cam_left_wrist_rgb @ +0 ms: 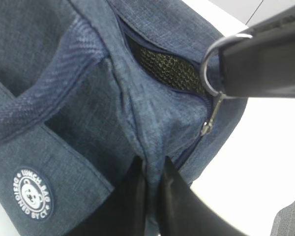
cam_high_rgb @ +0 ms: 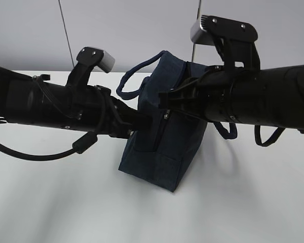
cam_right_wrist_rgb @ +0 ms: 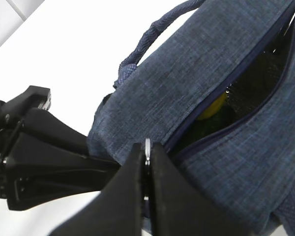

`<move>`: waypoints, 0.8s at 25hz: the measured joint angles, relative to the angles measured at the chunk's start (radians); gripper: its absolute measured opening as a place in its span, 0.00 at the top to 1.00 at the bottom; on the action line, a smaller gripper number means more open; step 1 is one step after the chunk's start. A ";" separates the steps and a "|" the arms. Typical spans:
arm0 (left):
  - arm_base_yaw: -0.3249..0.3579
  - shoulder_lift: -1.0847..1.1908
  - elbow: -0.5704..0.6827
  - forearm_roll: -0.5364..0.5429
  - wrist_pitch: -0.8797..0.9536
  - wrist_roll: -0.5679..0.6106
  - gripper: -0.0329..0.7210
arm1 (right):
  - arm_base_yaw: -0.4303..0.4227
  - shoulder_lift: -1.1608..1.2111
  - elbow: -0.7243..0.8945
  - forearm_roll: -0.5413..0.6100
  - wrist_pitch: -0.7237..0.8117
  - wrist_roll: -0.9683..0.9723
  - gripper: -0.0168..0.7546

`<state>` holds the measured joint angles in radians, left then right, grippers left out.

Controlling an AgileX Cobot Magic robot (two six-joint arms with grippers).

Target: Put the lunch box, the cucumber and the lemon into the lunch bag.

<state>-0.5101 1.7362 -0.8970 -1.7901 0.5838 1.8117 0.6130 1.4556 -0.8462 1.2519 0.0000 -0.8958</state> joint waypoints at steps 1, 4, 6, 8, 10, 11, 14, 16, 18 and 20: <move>-0.002 0.000 0.000 0.000 0.000 0.000 0.96 | 0.000 0.000 -0.002 0.000 0.000 0.000 0.98; -0.013 0.000 0.000 0.000 0.000 0.000 0.96 | 0.000 0.000 -0.016 0.000 -0.008 0.000 0.98; -0.024 0.000 0.000 -0.002 -0.002 -0.002 0.96 | 0.000 0.000 -0.024 0.002 -0.018 0.000 0.98; -0.037 0.000 0.000 -0.004 -0.002 -0.004 0.96 | 0.000 0.000 -0.031 0.002 -0.024 -0.008 0.98; -0.041 0.000 0.000 -0.005 -0.002 -0.014 0.96 | 0.000 0.000 -0.035 0.004 -0.031 -0.020 0.98; -0.041 0.000 0.000 -0.006 -0.002 -0.023 0.96 | 0.000 0.000 -0.037 0.004 -0.036 -0.023 0.98; -0.041 0.000 0.000 -0.007 -0.002 -0.044 0.96 | -0.012 0.000 -0.037 0.004 -0.039 -0.027 0.98; -0.041 0.000 0.000 -0.008 -0.002 -0.054 0.96 | -0.030 0.000 -0.037 0.004 -0.039 -0.029 0.98; -0.043 0.000 0.000 -0.010 0.005 -0.066 0.96 | -0.054 0.000 -0.037 0.004 -0.031 -0.037 0.98; -0.043 0.000 0.000 -0.013 0.014 -0.077 0.96 | -0.079 0.000 -0.037 0.004 -0.009 -0.041 0.98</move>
<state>-0.5531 1.7362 -0.8970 -1.8027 0.5976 1.7342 0.5339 1.4556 -0.8828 1.2562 -0.0092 -0.9371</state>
